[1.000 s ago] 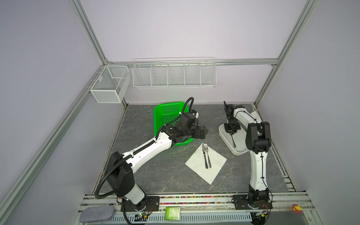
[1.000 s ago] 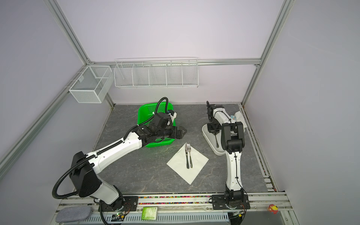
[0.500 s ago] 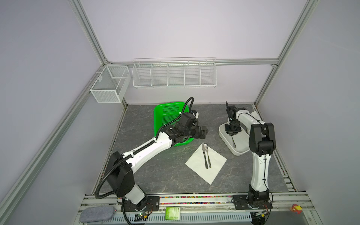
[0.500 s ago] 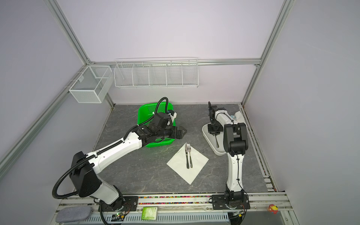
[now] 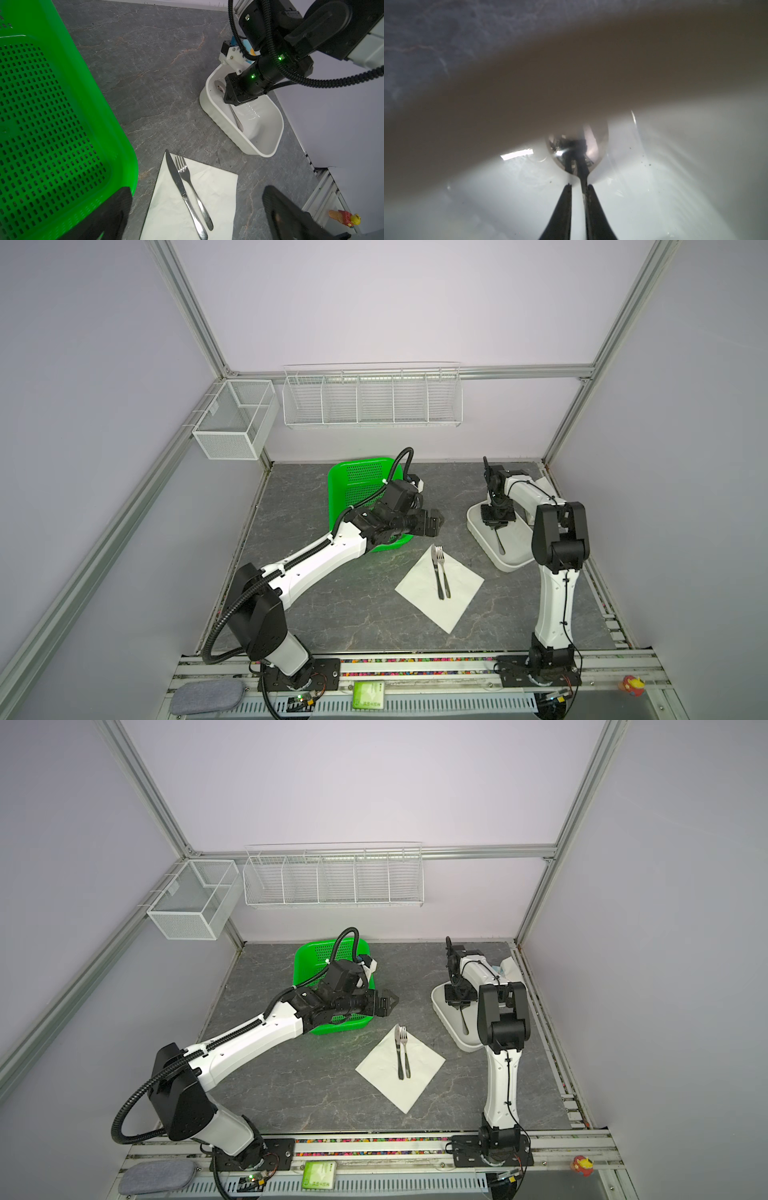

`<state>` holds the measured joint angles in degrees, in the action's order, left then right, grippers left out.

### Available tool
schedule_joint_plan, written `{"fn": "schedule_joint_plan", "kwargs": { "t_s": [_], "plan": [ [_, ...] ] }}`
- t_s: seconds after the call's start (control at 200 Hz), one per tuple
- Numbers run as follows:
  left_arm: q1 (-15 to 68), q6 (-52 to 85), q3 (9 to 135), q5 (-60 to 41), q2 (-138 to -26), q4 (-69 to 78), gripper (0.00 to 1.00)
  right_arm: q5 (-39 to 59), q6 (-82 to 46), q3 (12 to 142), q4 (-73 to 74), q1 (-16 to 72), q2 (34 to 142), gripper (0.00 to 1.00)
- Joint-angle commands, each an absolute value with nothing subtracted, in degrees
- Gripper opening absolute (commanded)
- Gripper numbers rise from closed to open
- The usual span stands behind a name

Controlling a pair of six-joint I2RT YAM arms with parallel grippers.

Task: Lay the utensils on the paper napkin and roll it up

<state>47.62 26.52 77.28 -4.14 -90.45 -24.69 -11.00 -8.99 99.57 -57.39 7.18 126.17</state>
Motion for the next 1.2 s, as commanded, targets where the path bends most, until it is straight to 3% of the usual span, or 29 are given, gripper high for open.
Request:
{"fn": "schedule_joint_plan", "kwargs": {
  "t_s": [0.0, 0.435, 0.905, 1.195],
  "plan": [
    [47.4, 27.1, 76.7, -4.2, -89.3, -24.5, 0.99, -13.2, -9.0, 99.1, -59.1, 7.2, 129.7, 0.16],
    [47.4, 27.3, 76.2, -4.0, -89.0, -24.5, 0.99, -10.2, -9.5, 97.0, -56.8, 6.6, 129.1, 0.07],
    [47.4, 27.4, 76.4, -4.0, -89.4, -24.5, 0.99, 20.6, -9.9, 92.8, -49.3, 2.1, 118.1, 0.08],
    [47.4, 27.2, 76.6, -4.5, -89.6, -24.4, 0.99, 1.9, -11.2, 94.2, -53.8, 1.9, 120.5, 0.19]
  ]
}}
